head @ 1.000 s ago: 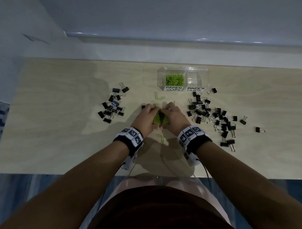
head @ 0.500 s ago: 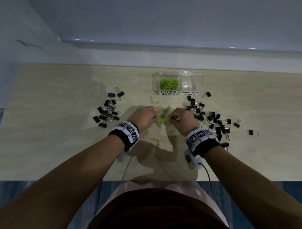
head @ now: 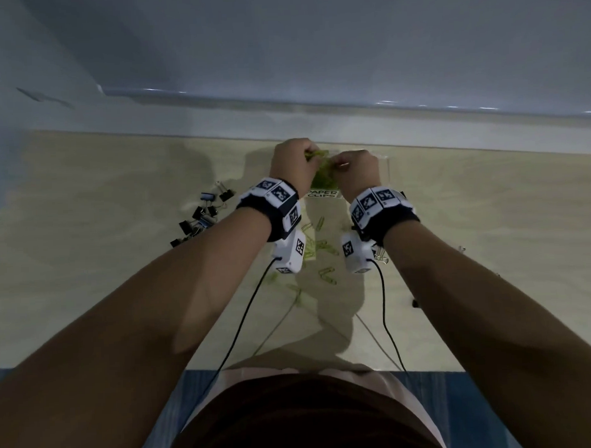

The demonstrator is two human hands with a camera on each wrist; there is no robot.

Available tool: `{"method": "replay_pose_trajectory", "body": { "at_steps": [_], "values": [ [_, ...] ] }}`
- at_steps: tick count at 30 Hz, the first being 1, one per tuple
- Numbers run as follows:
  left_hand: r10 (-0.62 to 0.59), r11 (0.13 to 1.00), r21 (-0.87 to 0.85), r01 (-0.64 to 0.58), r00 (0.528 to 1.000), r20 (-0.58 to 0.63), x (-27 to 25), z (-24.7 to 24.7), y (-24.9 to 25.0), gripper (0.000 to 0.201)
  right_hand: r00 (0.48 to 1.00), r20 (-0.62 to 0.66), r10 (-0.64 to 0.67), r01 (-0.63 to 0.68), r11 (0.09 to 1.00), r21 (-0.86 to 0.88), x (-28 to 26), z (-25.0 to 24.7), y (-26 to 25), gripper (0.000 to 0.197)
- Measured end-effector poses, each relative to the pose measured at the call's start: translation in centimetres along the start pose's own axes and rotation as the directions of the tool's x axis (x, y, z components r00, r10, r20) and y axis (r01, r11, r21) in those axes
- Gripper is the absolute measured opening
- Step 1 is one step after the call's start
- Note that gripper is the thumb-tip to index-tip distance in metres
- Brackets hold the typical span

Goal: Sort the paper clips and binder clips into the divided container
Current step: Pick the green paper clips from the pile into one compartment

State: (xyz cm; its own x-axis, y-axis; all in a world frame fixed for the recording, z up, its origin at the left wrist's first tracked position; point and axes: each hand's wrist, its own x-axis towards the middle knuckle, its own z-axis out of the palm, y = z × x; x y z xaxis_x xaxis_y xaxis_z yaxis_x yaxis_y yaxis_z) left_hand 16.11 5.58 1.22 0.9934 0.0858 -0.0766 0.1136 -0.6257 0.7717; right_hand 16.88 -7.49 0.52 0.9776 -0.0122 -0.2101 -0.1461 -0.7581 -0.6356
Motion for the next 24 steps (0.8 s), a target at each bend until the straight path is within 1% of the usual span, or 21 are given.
{"method": "replay_pose_trajectory", "body": {
  "at_steps": [1, 2, 4, 6, 7, 8, 10, 11, 12, 14, 16, 17, 18, 20, 22, 24],
  "values": [
    [-0.017, 1.000, 0.021, 0.016, 1.000, 0.019, 0.4, 0.5, 0.0, 0.013, 0.999, 0.025, -0.036, 0.037, 0.999, -0.021, -0.2, 0.0, 0.2, 0.020],
    [-0.027, 0.999, 0.042, 0.025, 0.998, 0.048, 0.7, 0.9, -0.1, 0.013, 0.996, 0.022, -0.092, 0.093, 0.995, -0.028, -0.6, -0.1, 0.5, 0.022],
    [-0.029, 0.997, 0.068, 0.020, 0.990, 0.138, 0.7, 1.4, -0.2, 0.016, 0.980, -0.059, -0.188, 0.190, 0.981, 0.035, -1.9, -0.5, 1.5, 0.026],
    [0.005, 0.999, 0.039, -0.014, 0.976, 0.216, 0.3, 1.2, -0.4, 0.022, 0.954, -0.161, -0.254, 0.269, 0.960, 0.079, -3.5, -0.7, 2.6, 0.023],
    [0.036, 0.999, 0.008, -0.039, 0.973, 0.230, -0.2, 0.7, -0.5, 0.025, 0.936, -0.190, -0.296, 0.314, 0.947, 0.073, -4.3, -0.5, 3.1, 0.020],
    [0.077, 0.997, -0.017, -0.075, 0.972, 0.220, -0.7, 0.2, -0.8, 0.026, 0.922, -0.191, -0.338, 0.355, 0.933, 0.064, -4.9, -0.1, 3.6, 0.017],
    [0.156, 0.988, -0.012, -0.156, 0.976, 0.149, -1.9, -1.2, -2.1, 0.023, 0.911, -0.119, -0.395, 0.404, 0.913, 0.059, -6.1, 1.0, 4.1, 0.017],
    [0.178, 0.983, 0.027, -0.182, 0.976, 0.124, -2.8, -1.8, -3.1, 0.020, 0.903, -0.061, -0.425, 0.428, 0.902, 0.046, -6.5, 1.7, 4.1, 0.018],
    [0.192, 0.976, 0.080, -0.202, 0.974, 0.124, -3.8, -2.4, -4.3, 0.017, 0.894, 0.009, -0.448, 0.447, 0.894, 0.022, -6.8, 2.4, 4.1, 0.019],
    [0.182, 0.959, 0.182, -0.218, 0.963, 0.197, -6.4, -3.2, -7.1, 0.016, 0.876, 0.180, -0.447, 0.464, 0.884, -0.061, -7.2, 3.7, 3.3, 0.024],
    [0.144, 0.934, 0.273, -0.230, 0.942, 0.303, -8.8, -3.6, -9.7, 0.019, 0.841, 0.353, -0.410, 0.480, 0.866, -0.140, -7.3, 5.1, 2.1, 0.038],
    [0.129, 0.920, 0.309, -0.242, 0.930, 0.343, -9.7, -3.9, -10.8, 0.022, 0.822, 0.411, -0.394, 0.493, 0.853, -0.169, -7.3, 5.7, 1.6, 0.045],
    [0.115, 0.907, 0.339, -0.249, 0.922, 0.371, -10.2, -4.1, -11.8, 0.024, 0.808, 0.443, -0.389, 0.513, 0.835, -0.201, -7.3, 6.3, 1.1, 0.050],
    [0.098, 0.887, 0.387, -0.252, 0.922, 0.376, -10.7, -4.6, -13.1, 0.027, 0.791, 0.477, -0.383, 0.548, 0.791, -0.273, -7.3, 7.2, 0.7, 0.057],
    [0.095, 0.864, 0.438, -0.246, 0.936, 0.339, -11.0, -5.2, -13.8, 0.031, 0.792, 0.519, -0.321, 0.539, 0.766, -0.349, -7.6, 7.7, 0.9, 0.061],
    [0.095, 0.847, 0.480, -0.231, 0.952, 0.290, -11.4, -5.8, -14.2, 0.034, 0.791, 0.539, -0.290, 0.531, 0.763, -0.369, -8.4, 7.6, 1.6, 0.064]
  ]
}}
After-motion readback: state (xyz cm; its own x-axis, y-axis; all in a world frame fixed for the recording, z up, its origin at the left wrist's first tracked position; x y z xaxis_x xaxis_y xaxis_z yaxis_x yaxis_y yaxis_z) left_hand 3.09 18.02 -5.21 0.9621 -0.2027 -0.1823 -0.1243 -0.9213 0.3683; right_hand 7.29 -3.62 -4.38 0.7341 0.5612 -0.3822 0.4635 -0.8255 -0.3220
